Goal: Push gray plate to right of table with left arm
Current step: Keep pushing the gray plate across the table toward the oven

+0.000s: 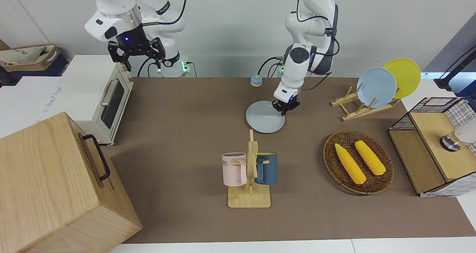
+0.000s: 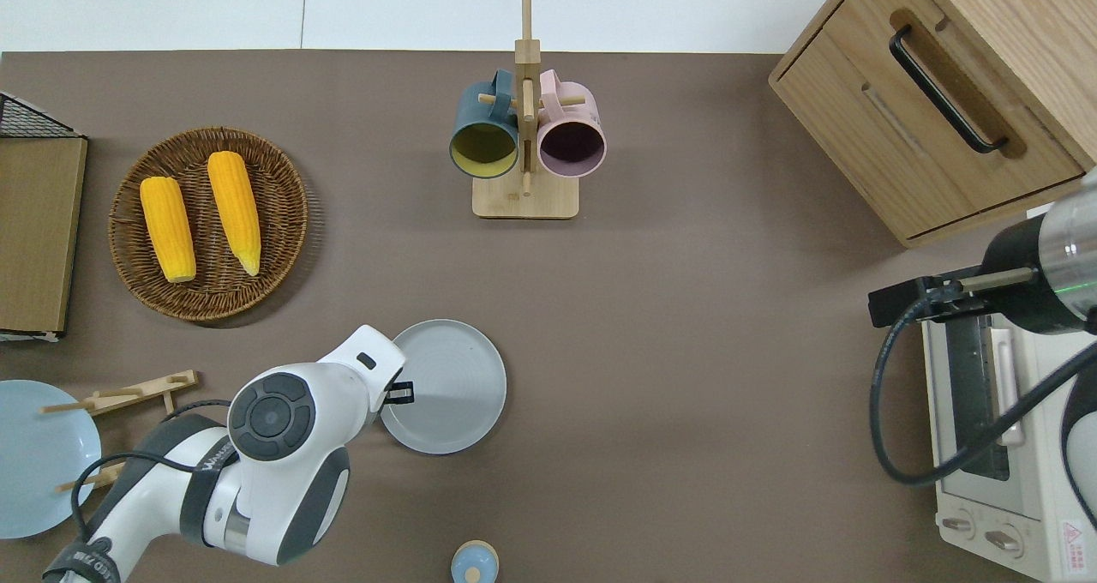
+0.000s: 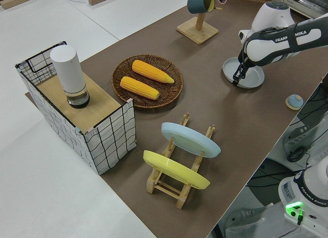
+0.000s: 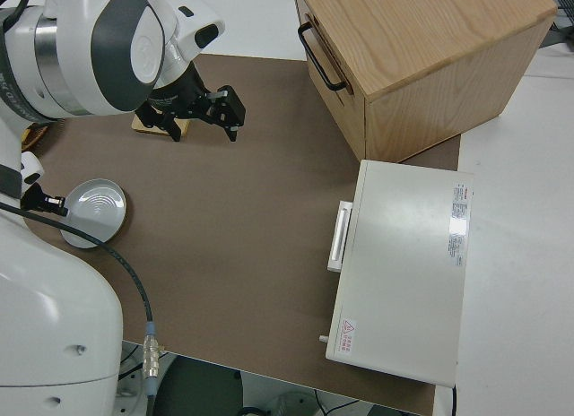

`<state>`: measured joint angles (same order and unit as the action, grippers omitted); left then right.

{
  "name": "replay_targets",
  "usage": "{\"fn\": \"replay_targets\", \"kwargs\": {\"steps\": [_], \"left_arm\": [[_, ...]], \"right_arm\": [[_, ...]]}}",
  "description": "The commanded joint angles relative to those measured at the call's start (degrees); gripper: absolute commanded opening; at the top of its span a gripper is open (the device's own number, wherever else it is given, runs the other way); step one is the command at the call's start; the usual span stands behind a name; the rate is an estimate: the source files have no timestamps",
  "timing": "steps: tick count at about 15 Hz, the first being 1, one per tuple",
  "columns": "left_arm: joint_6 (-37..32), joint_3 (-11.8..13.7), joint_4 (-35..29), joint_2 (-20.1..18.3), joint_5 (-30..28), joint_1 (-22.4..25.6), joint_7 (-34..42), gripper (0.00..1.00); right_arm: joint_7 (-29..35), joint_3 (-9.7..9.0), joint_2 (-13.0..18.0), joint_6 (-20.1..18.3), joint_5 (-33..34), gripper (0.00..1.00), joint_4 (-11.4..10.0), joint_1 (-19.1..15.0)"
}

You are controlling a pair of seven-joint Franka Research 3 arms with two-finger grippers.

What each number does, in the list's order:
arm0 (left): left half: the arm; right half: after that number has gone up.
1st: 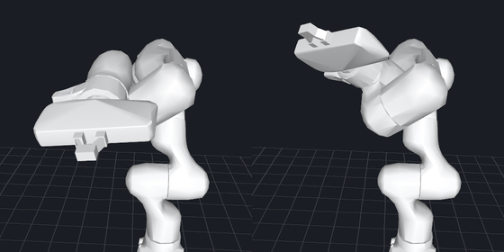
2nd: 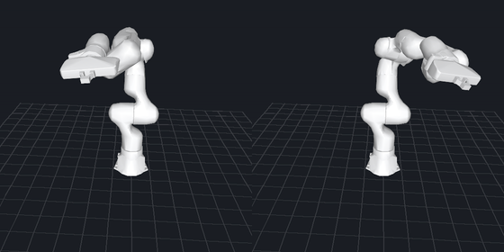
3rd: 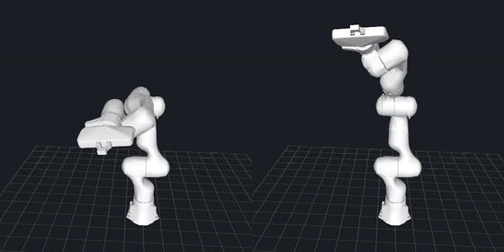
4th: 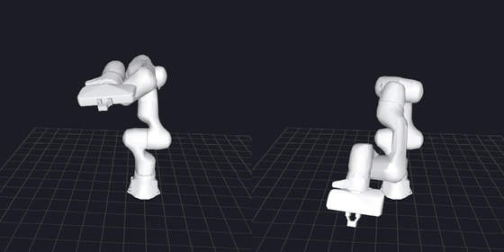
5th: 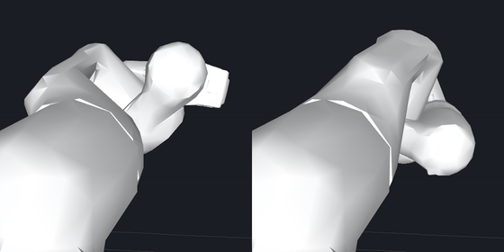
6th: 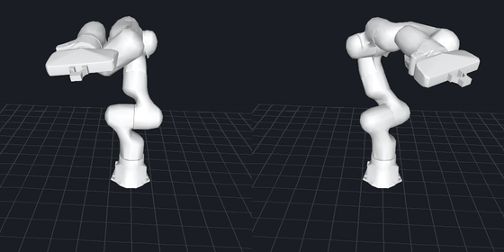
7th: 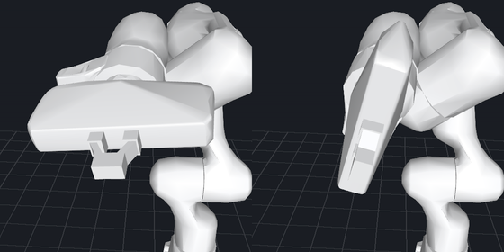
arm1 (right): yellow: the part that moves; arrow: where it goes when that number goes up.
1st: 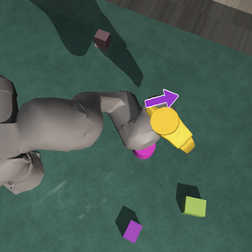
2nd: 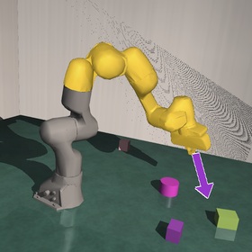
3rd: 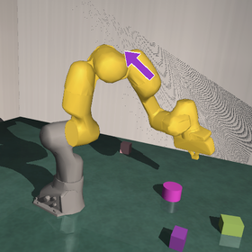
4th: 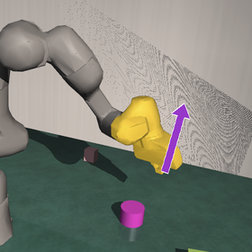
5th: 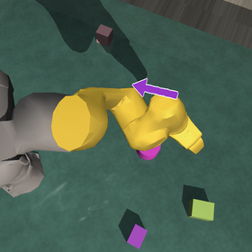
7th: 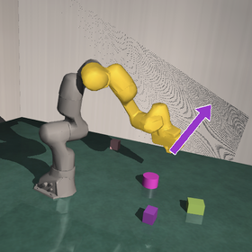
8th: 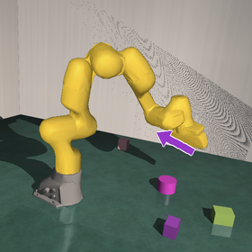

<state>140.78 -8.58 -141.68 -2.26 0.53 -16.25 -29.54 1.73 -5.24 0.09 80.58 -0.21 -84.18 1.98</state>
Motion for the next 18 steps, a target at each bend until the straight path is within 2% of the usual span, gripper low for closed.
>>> {"fn": "replay_targets", "kwargs": {"steps": [1, 11, 18], "left_arm": [[0.3, -2.6, 2.0, 2.9, 1.1, -0.8, -5.9, 0.0], [-3.4, -9.1, 9.1, 7.0, 2.5, -1.3, -17.3, 0.0], [-6.6, -9.3, 16.7, 13.4, 5.7, -5.3, -26.5, 0.0]], "right_arm": [[-0.1, -0.3, 0.4, -0.7, -0.6, 0.983, 0.1, -0.7], [-0.1, -0.3, 0.4, -0.7, -0.6, 0.983, 0.1, -0.7], [-0.1, -0.3, 0.4, -0.7, -0.6, 0.983, 0.1, -0.7]]}}
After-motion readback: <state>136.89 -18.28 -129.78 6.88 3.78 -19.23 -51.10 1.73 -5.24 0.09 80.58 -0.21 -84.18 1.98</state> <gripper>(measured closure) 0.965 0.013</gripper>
